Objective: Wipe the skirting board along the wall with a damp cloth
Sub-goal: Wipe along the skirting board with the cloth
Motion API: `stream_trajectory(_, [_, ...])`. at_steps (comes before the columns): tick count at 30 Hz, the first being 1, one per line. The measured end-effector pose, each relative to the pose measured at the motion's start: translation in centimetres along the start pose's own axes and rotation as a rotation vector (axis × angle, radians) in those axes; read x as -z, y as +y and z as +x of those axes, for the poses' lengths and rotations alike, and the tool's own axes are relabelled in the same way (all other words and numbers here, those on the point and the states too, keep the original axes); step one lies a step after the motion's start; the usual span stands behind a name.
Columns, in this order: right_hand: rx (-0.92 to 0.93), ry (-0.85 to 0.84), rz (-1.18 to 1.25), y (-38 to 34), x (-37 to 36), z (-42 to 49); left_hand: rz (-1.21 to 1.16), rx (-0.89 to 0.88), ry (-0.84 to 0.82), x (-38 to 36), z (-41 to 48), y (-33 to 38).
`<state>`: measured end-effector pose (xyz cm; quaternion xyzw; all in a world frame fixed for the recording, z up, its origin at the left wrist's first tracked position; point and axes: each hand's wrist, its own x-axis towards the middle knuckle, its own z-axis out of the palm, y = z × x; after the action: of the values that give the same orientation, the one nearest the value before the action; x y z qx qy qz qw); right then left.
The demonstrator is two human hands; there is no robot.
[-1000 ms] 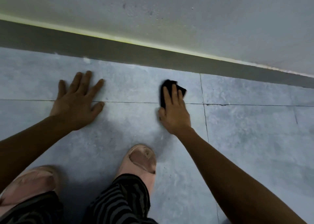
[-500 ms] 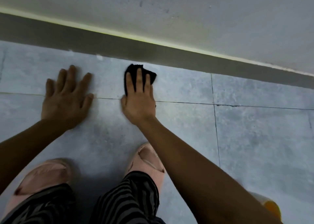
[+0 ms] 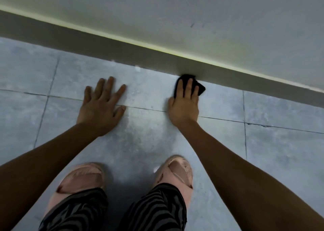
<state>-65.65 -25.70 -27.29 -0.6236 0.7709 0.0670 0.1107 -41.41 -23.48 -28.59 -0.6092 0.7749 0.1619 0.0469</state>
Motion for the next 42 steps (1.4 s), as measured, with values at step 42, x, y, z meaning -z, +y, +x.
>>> stream_trajectory(42, [0.728,-0.097,-0.018,-10.8,1.2,1.1,-0.087,0.298,0.129,1.0,-2.5,-9.9])
